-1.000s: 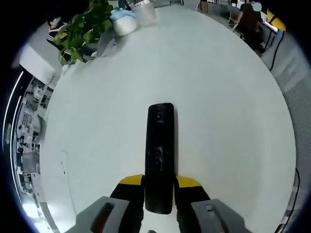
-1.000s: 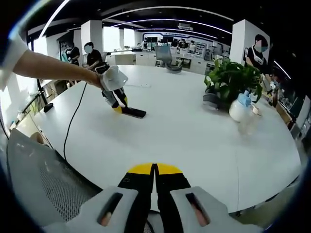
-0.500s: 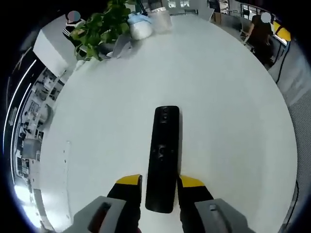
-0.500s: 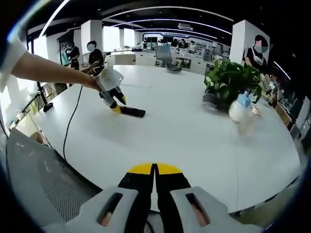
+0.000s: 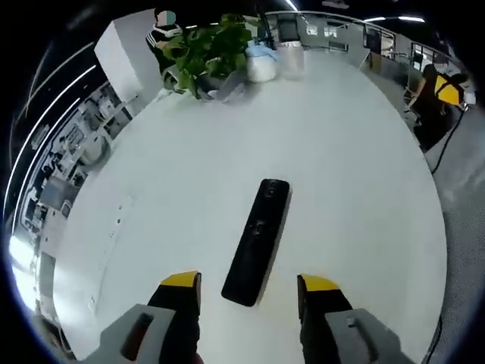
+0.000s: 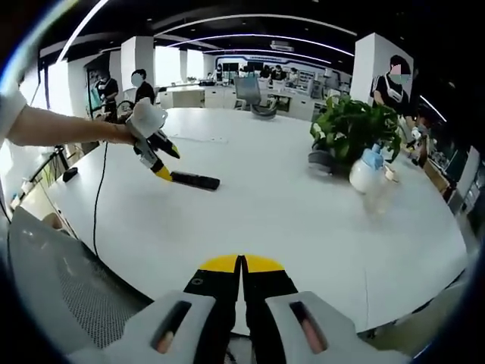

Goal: Press the specified remote control buttons in sequence, fully releasing each button before pressing the next.

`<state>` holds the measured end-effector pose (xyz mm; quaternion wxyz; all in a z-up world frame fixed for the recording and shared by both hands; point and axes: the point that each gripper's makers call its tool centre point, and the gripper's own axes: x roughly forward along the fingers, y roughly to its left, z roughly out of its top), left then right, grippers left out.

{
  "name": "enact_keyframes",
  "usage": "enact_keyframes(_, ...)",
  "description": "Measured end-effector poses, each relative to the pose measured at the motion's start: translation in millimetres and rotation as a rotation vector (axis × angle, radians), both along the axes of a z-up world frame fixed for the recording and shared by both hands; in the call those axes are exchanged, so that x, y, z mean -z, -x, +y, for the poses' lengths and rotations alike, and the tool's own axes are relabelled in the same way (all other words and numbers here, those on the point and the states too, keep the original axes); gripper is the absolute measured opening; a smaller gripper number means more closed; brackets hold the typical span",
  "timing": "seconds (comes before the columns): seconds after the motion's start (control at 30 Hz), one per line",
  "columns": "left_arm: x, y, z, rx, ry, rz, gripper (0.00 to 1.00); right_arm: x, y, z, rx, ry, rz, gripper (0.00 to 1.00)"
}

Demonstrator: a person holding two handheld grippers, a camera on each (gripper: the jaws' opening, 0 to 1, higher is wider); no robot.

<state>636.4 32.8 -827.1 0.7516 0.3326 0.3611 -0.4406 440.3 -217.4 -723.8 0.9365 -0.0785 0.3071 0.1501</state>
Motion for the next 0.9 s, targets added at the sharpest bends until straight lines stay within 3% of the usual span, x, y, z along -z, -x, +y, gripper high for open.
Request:
enact_keyframes(0.2, -30.5, 26.6, 0.0, -0.015, 0.089, -0.076, 0.60, -5.4, -2.9, -4.2, 0.022, -0.006, -0.037, 0.01)
enact_keyframes(0.53, -59.2, 55.5, 10.1, -0.099, 0.195, -0.110, 0.64, -12.2, -6.0, -9.2, 0.047, 0.001, -0.087, 0.11)
enact_keyframes(0.7, -80.7, 74.6, 10.7, -0.148, 0.281, -0.136, 0.64, -13.2, -6.0, -9.4, 0.054, -0.021, -0.089, 0.11)
enact_keyframes(0.9, -90.9, 108.8, 21.0, -0.235, 0.340, -0.140, 0.66, -11.9, -6.5, -9.2, 0.050, -0.013, -0.088, 0.17)
